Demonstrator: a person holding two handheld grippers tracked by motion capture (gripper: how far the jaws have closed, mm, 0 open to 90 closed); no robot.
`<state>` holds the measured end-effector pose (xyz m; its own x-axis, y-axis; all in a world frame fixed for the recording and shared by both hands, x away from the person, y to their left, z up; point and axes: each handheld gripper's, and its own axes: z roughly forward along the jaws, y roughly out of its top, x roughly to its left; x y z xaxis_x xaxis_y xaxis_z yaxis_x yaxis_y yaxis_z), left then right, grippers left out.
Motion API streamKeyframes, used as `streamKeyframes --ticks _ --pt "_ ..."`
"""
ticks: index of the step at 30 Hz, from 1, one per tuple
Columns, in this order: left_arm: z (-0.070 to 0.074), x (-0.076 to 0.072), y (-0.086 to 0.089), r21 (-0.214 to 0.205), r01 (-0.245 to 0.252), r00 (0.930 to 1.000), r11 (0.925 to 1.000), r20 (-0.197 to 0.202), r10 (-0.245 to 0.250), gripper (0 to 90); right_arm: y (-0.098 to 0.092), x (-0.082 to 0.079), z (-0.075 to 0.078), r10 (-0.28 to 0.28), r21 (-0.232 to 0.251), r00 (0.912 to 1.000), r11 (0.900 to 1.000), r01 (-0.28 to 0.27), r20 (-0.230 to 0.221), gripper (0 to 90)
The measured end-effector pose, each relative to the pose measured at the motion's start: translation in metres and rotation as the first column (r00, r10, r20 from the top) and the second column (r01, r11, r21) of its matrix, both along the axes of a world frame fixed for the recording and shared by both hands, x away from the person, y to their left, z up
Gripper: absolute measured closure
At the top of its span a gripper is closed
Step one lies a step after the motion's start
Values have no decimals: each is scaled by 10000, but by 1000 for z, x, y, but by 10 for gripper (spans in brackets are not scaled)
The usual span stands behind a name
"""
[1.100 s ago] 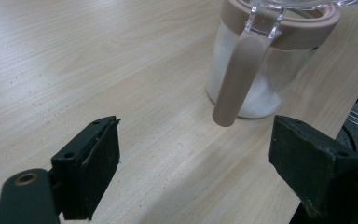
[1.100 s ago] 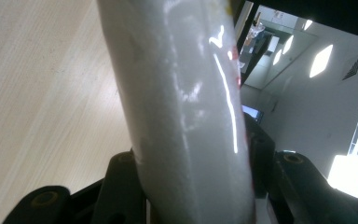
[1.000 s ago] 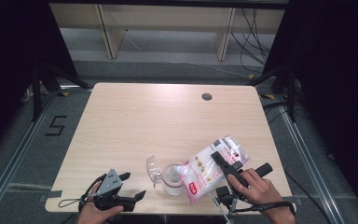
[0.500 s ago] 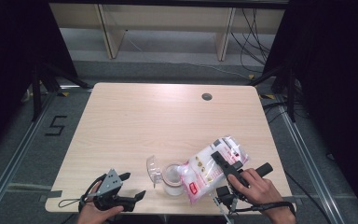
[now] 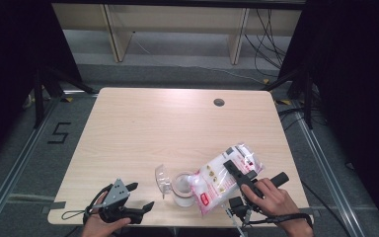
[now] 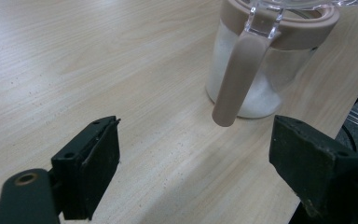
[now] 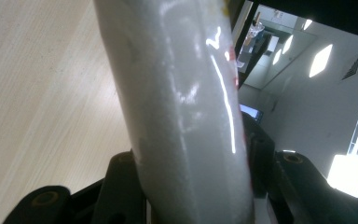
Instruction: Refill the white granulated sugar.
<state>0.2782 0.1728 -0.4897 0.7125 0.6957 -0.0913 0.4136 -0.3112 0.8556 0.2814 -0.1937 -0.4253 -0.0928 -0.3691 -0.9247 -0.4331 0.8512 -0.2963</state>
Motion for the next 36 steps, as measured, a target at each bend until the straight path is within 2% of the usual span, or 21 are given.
streamKeyframes --ticks 4,10,13,27,29,36 --pt "0 0 0 68 -16 10000 10000 6 16 160 0 0 0 -149 -10 9998 9999 149 -89 616" --pt "0 0 0 13 -13 10000 10000 -3 13 160 1 1 0 -49 -7 10000 10000 49 17 616" --pt "0 0 0 5 -1 10000 10000 1 1 160 1 1 0 33 -152 9999 9999 -31 134 617" --pt "0 0 0 17 0 10000 10000 16 0 160 2 1 -1 -68 -63 9998 10000 69 162 619" --pt "0 0 0 16 2 10000 10000 10 -2 160 2 1 0 -148 -166 9998 9998 149 110 620" --pt "0 0 0 15 -4 10000 10000 14 4 160 1 2 0 -39 -100 9999 9999 41 157 625"
